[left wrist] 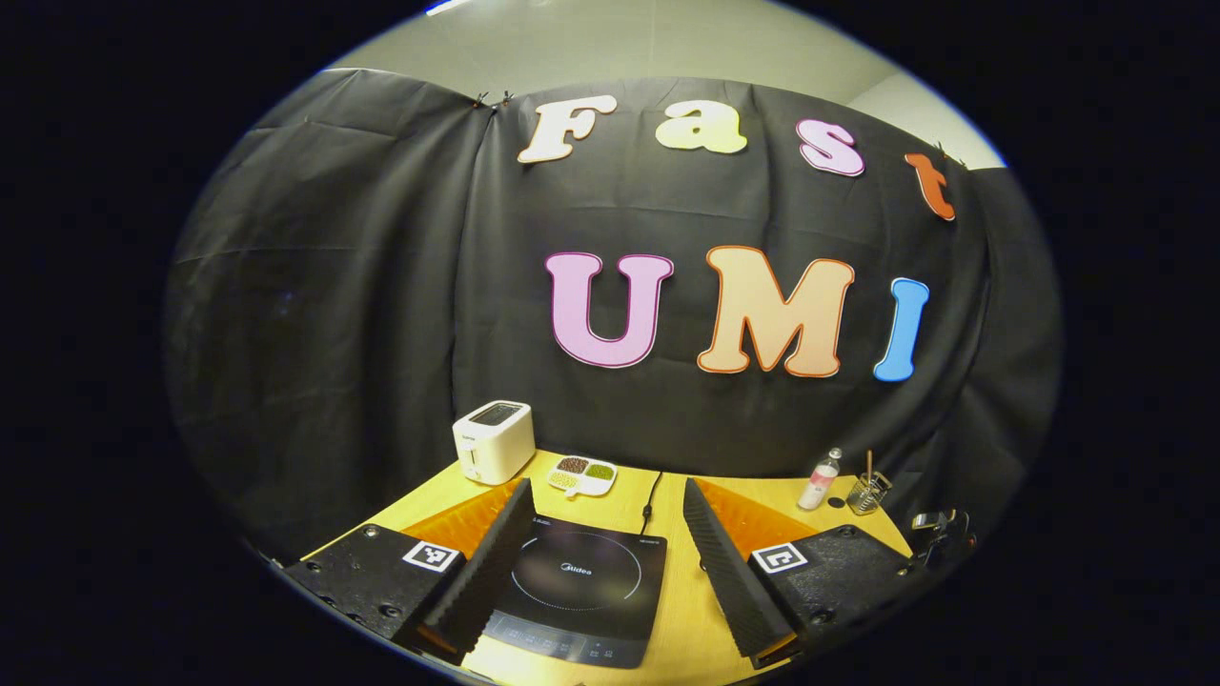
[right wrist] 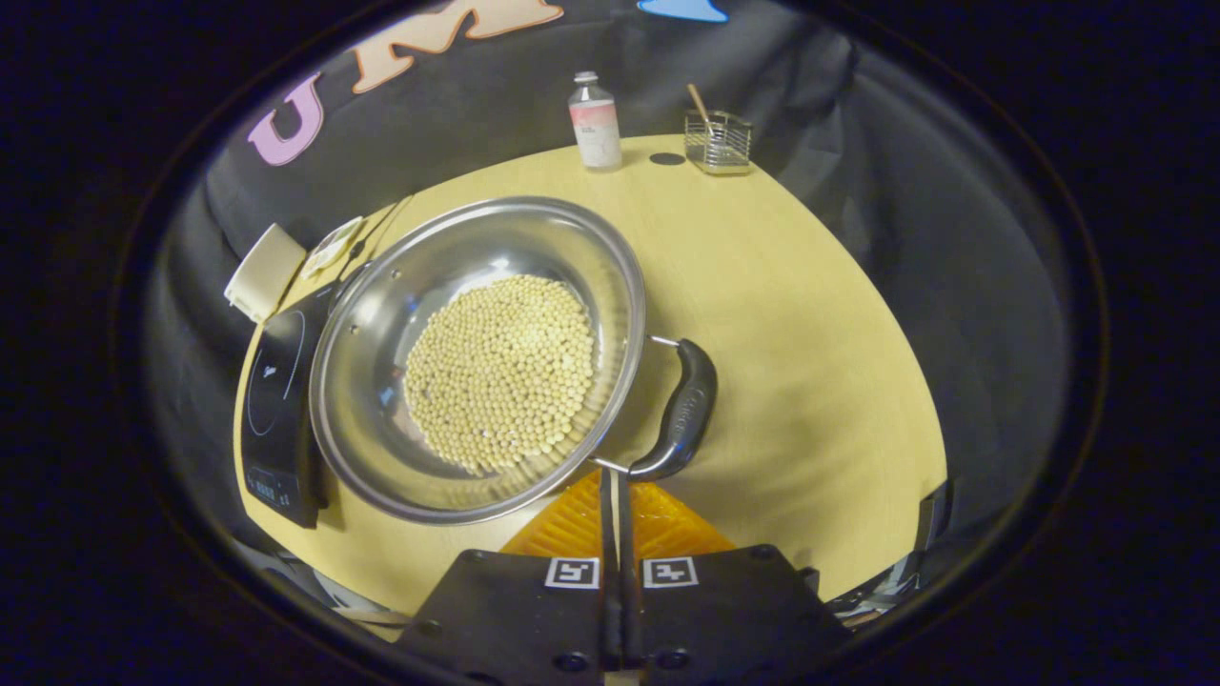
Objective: First push the handle of the pot to place it horizontally, then grasp the pot with both hands and set it on the induction cooktop.
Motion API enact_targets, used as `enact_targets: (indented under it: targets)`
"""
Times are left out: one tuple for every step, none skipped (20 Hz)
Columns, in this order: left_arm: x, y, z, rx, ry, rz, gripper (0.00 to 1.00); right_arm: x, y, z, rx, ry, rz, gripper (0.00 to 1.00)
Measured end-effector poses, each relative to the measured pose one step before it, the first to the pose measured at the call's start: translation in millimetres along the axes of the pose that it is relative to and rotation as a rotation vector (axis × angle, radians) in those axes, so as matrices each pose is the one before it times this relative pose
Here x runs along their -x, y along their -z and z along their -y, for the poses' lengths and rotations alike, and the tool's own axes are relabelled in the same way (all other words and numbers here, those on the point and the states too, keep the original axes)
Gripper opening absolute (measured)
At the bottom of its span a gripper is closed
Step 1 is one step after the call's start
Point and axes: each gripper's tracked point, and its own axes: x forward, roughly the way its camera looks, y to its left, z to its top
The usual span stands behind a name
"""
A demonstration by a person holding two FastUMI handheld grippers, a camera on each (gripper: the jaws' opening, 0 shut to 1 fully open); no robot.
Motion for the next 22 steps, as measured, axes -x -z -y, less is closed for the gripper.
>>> enact_targets:
  targets:
    - [-0.80,0.91,1.59,0.00232,0.00194,-0.00375,0.96,-1.40,-3.63,2.27,0.00163,0.00427,0.00260,0.03]
    - [-0.28,0.63,0.16,0.00340,0.00015,-0.00450,0.96,-1.61,-4.38,2.79,-0.00047,0.00488,0.00305,0.00]
    - [-0.45,1.50,0.40,0.00592,-0.00060,-0.00441,0.96,-1.19,-3.76,2.49,-0.00093,0.00343,0.00043,0.00]
    - [-0.63,2.04,0.40,0.00786,-0.00001,-0.00435,0.92,-1.45,-4.16,2.12,-0.00049,0.00372,0.00080,0.03]
    - [-0.47,1.57,0.23,0.00587,-0.00206,-0.00619,0.96,-1.98,-3.98,2.74,0.00356,0.00428,0.00239,0.03]
    - [-0.39,2.78,-0.98,0.00341,-0.00486,-0.00800,0.92,-1.74,-3.86,2.24,0.00524,0.00229,0.00307,0.03]
    - [-0.26,1.71,-1.04,0.00221,-0.00476,-0.00780,0.96,-0.91,-2.27,1.89,0.00120,0.00084,0.00195,0.03]
    - [-1.16,2.00,-0.98,0.00188,-0.00500,-0.00617,0.96,-1.32,-3.00,1.50,-0.00174,-0.00032,0.00033,0.02]
    - [-0.57,1.04,-0.63,0.00199,-0.00485,-0.00481,0.96,-1.41,-2.31,1.54,-0.00228,-0.00089,-0.00039,0.03]
    - [-0.03,0.09,-0.43,0.00265,-0.00361,-0.00437,1.00,-1.58,-4.25,1.95,0.00269,0.00051,0.00082,0.03]
    - [-1.82,2.12,0.15,0.00162,-0.00376,-0.00545,1.00,-1.77,-3.89,2.38,0.00000,0.00225,0.00167,0.03]
    - [-1.14,1.29,-0.05,0.00050,-0.00261,-0.00606,1.00,-1.89,-4.33,1.87,0.00383,0.00212,0.00195,0.02]
    - [-0.58,1.94,-0.45,-0.00066,-0.00227,-0.00666,0.96,-2.33,-4.84,2.01,0.00534,0.00347,0.00231,0.03]
    - [-0.73,2.43,0.59,-0.00143,-0.00158,-0.00587,0.96,-2.10,-4.72,1.66,0.00811,0.00343,0.00232,0.02]
    - [-1.23,0.87,0.32,-0.00165,-0.00075,-0.00465,0.96,-1.65,-3.46,0.94,0.00697,0.00221,0.00223,0.02]
    - [-0.53,1.09,0.14,-0.00192,-0.00175,-0.00519,0.96,-1.11,-3.31,1.07,0.00576,0.00081,0.00105,0.02]
    - [-1.21,2.57,0.64,-0.00266,-0.00053,-0.00807,0.96,-2.25,-3.22,0.81,0.00457,-0.00045,0.00068,0.02]
    - [-0.91,2.51,0.77,-0.00183,-0.00033,-0.00789,0.96,-1.16,-3.64,0.31,0.00187,-0.00118,0.00032,0.02]
    - [-2.15,3.03,3.49,-0.00152,0.00082,-0.00841,0.96,-1.44,-1.47,1.25,0.00104,-0.00199,0.00043,0.02]
    - [-2.06,2.07,2.70,-0.00143,-0.00042,-0.00722,0.96,-1.30,-2.46,0.31,0.00024,-0.00243,-0.00005,0.00]
    - [-1.05,1.29,0.09,-0.00166,-0.00090,-0.00697,0.93,-1.38,-2.23,0.39,-0.00133,-0.00220,0.00126,0.00]
    - [-0.93,1.67,0.37,-0.00112,-0.00161,-0.00571,1.00,-1.25,-2.12,0.47,-0.00008,-0.00206,0.00061,0.02]
